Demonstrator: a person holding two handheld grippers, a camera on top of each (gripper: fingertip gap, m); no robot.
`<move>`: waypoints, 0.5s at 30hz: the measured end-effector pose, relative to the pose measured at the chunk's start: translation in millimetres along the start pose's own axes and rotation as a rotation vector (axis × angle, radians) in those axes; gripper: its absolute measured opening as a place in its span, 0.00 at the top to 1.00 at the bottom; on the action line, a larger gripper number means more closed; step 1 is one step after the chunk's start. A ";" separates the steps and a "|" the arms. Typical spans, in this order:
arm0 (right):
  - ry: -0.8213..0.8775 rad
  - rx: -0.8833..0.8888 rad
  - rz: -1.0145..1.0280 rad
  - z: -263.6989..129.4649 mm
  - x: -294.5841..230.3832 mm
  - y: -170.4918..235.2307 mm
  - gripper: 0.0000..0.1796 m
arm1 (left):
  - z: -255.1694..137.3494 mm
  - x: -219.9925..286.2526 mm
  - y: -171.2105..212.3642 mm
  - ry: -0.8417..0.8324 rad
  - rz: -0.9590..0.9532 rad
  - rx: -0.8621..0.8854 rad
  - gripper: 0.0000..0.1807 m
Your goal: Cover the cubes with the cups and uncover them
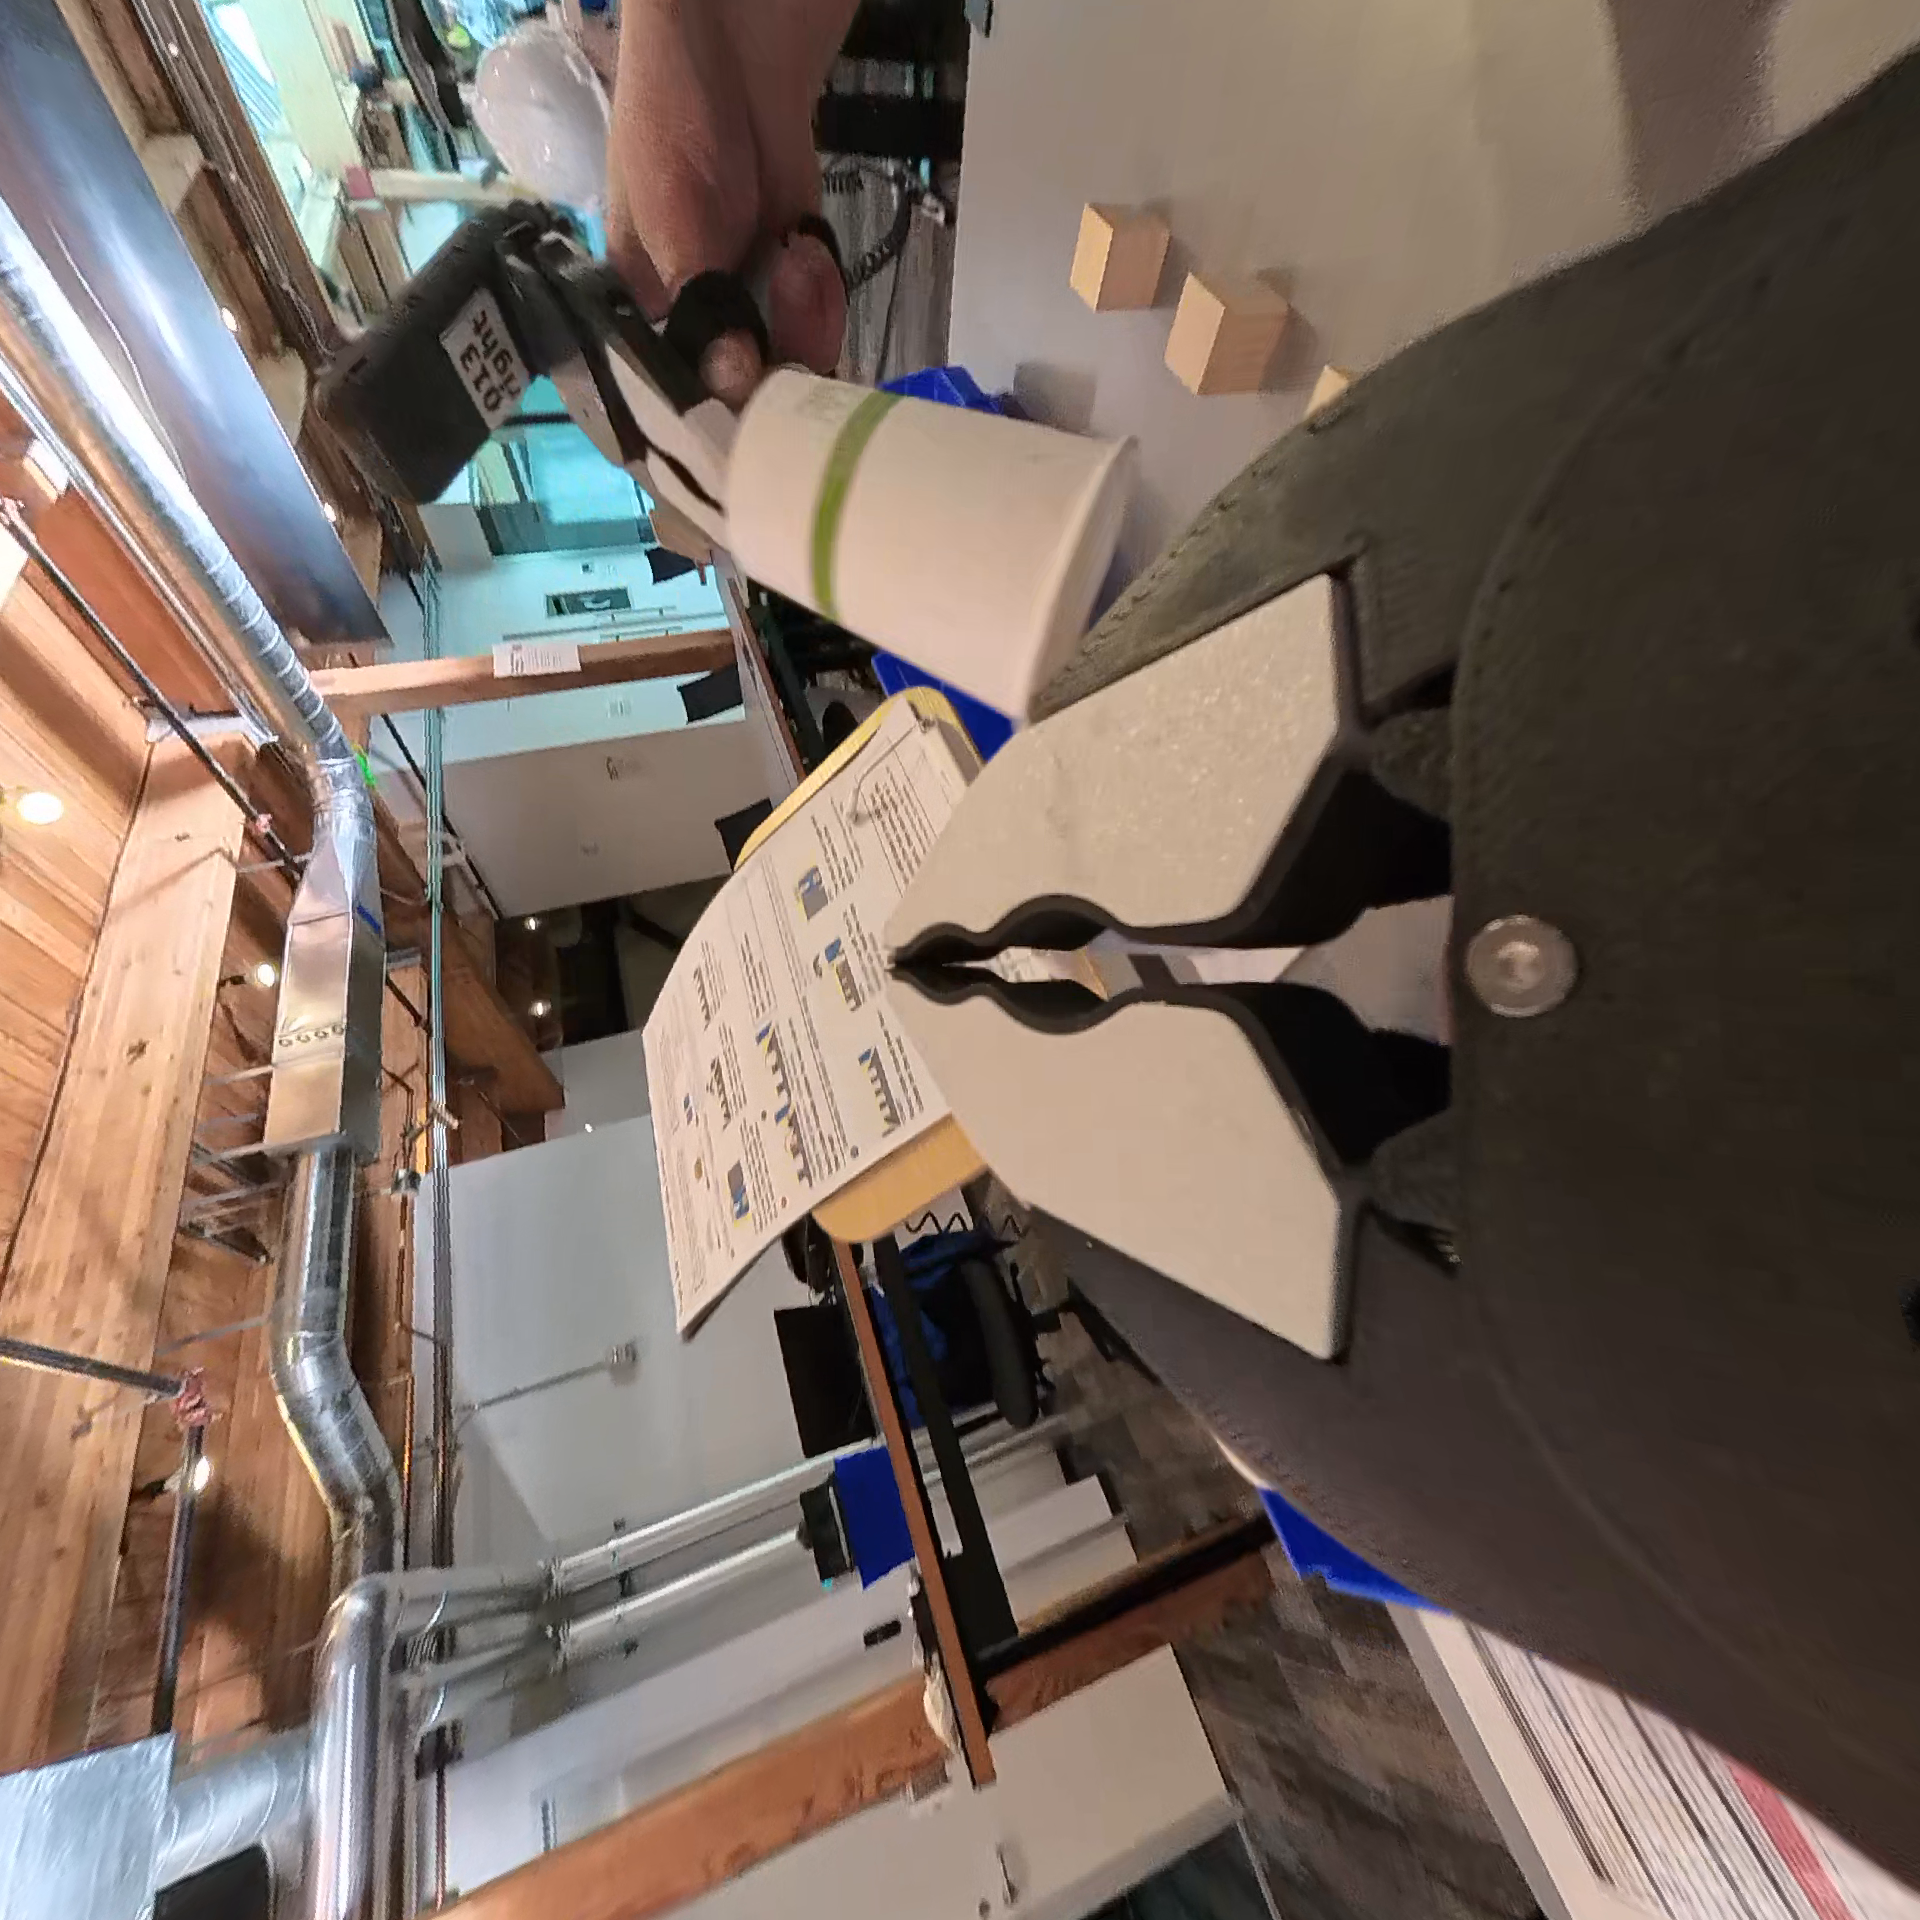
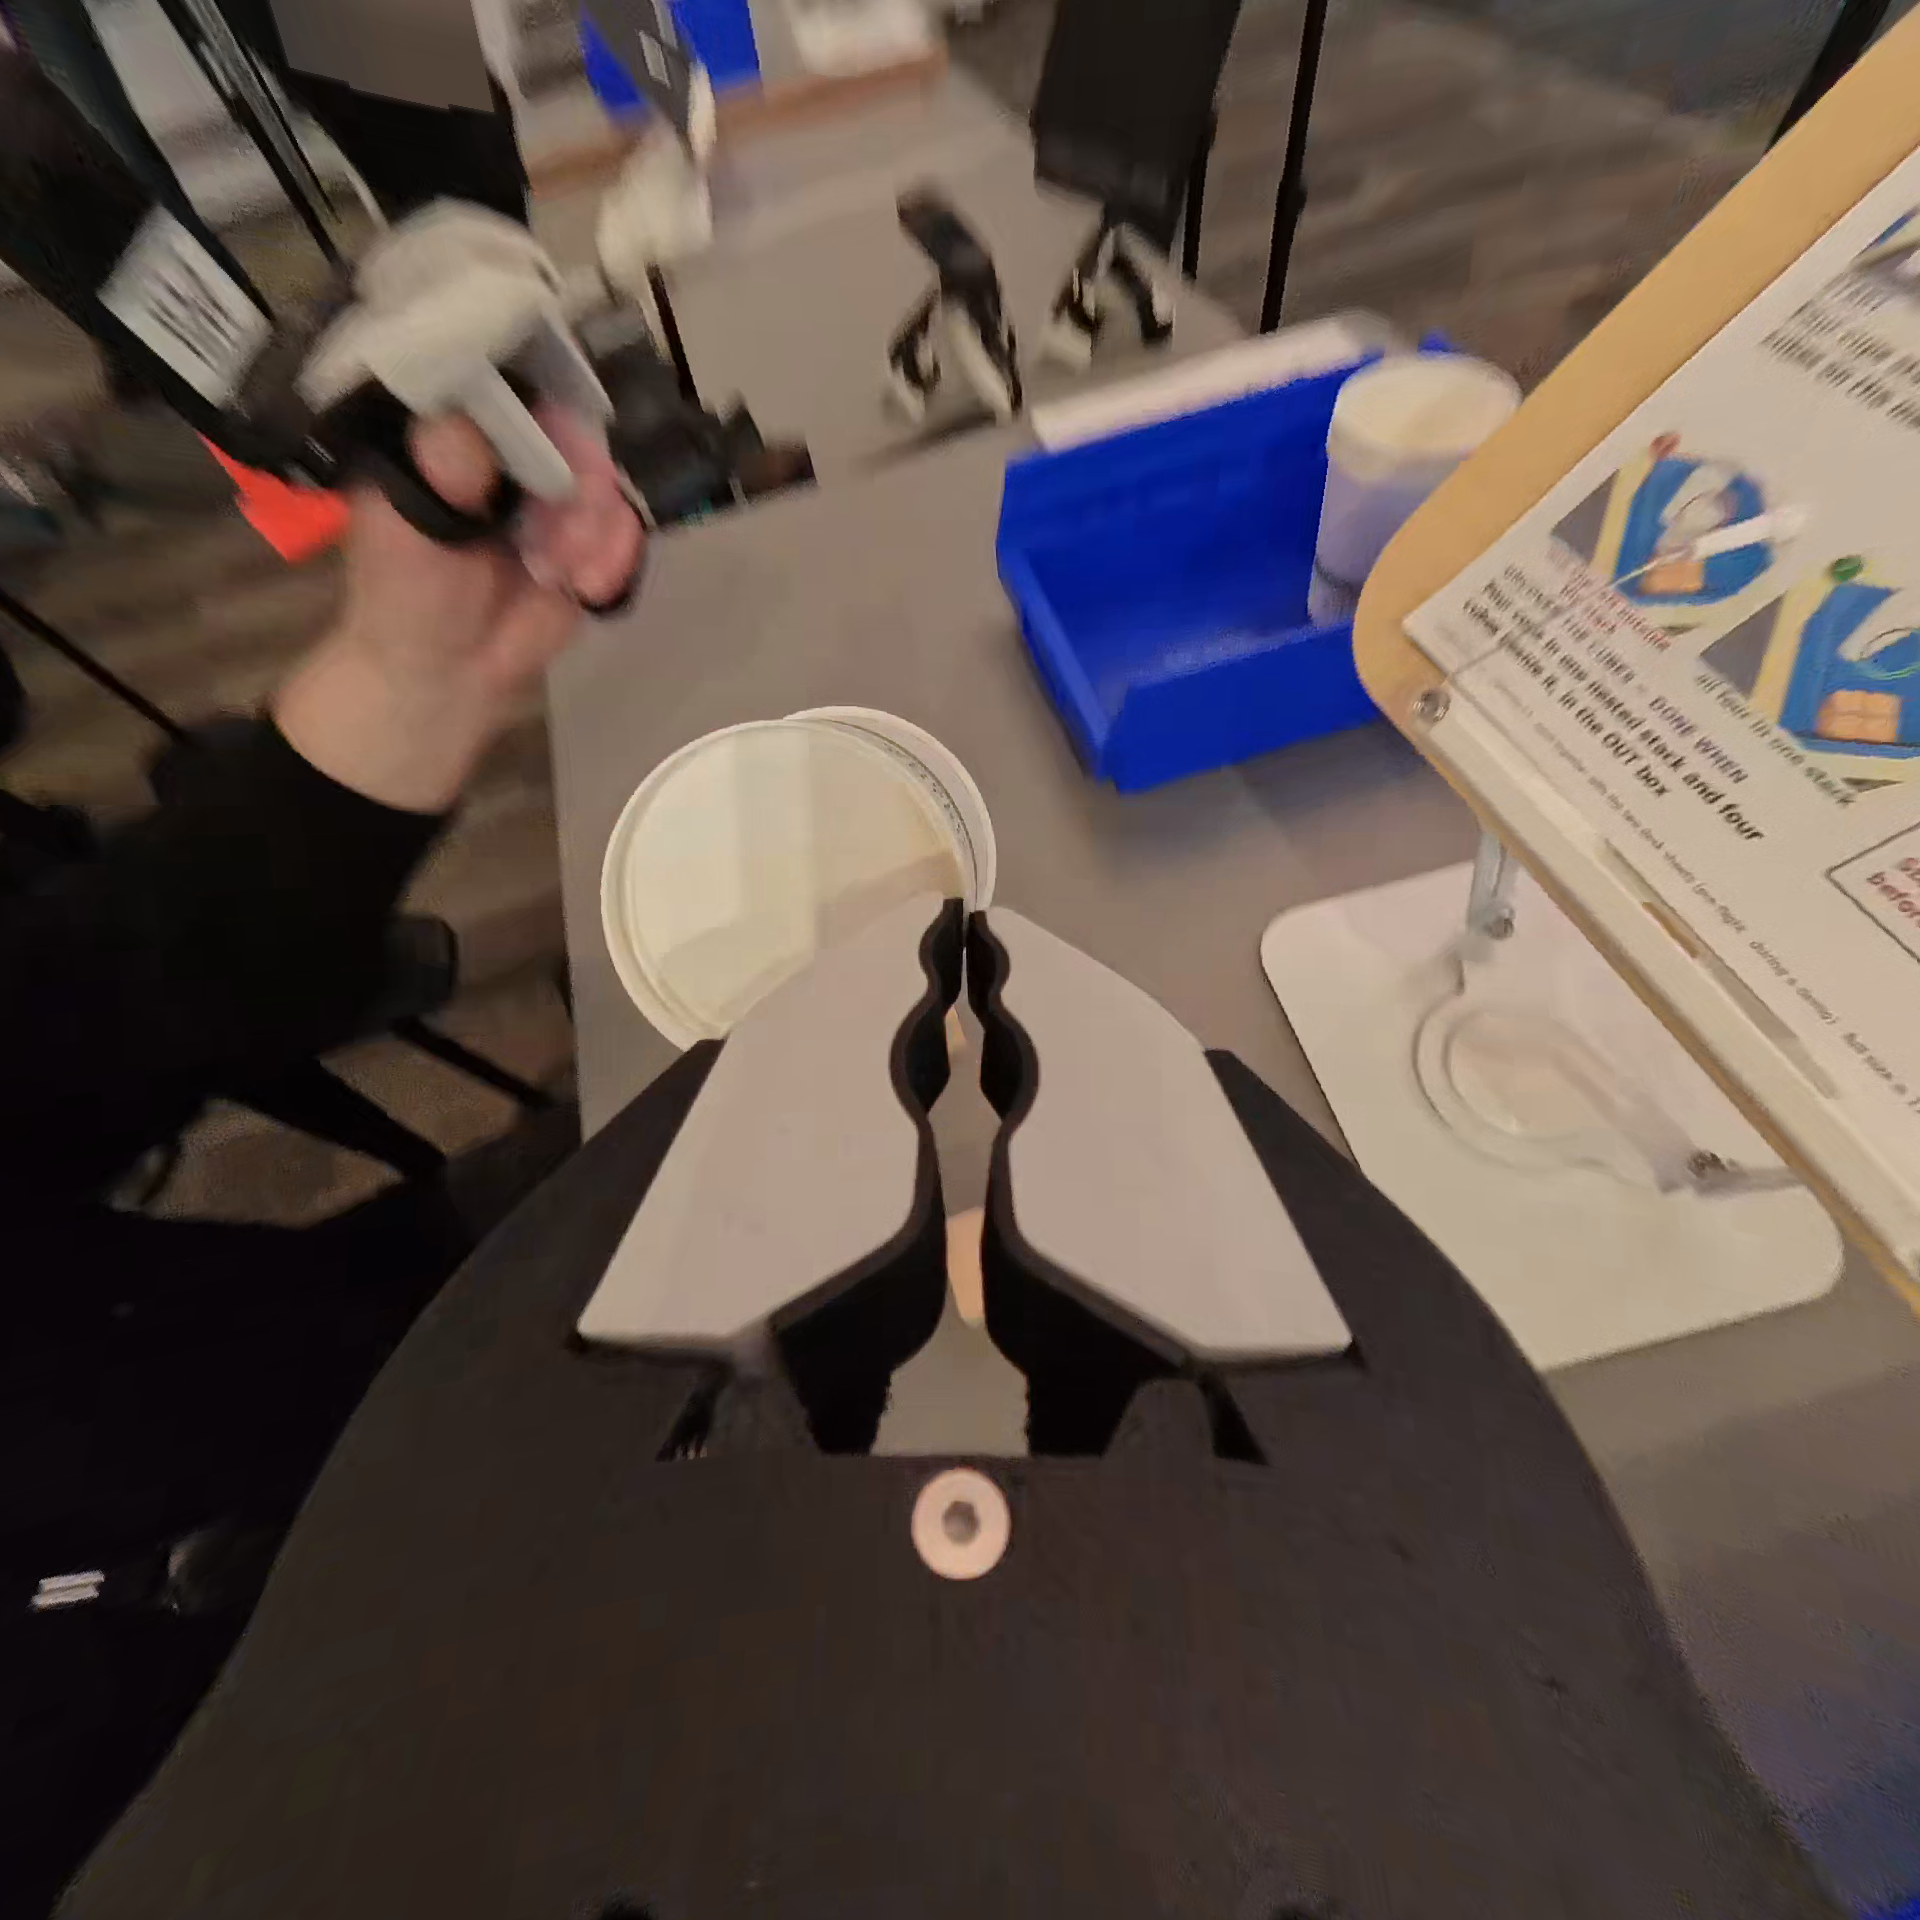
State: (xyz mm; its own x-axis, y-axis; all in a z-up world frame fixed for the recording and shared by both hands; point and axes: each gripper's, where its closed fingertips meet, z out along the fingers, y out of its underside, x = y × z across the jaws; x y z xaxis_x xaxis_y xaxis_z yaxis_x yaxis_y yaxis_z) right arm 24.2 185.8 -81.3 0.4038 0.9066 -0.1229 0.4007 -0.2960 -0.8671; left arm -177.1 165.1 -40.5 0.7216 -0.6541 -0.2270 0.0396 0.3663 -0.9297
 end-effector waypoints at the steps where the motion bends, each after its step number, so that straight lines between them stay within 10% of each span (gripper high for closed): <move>1: 0.016 -0.088 -0.030 13.2 1.0 5.2 0.99 | -3.6 -4.3 -2.2 -0.013 0.011 -0.003 1.00; 15: 0.032 -0.659 -0.190 150.8 -4.2 67.5 0.99 | -24.5 -24.4 -17.7 -0.061 0.040 0.013 1.00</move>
State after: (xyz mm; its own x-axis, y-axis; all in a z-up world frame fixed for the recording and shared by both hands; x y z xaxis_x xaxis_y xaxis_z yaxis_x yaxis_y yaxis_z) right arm -74.5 207.3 -212.1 0.2970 0.9545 0.0250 0.8797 -0.2634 -0.3958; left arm -212.3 158.4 -25.6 0.7634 -0.5973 -0.2458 0.0182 0.4004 -0.9162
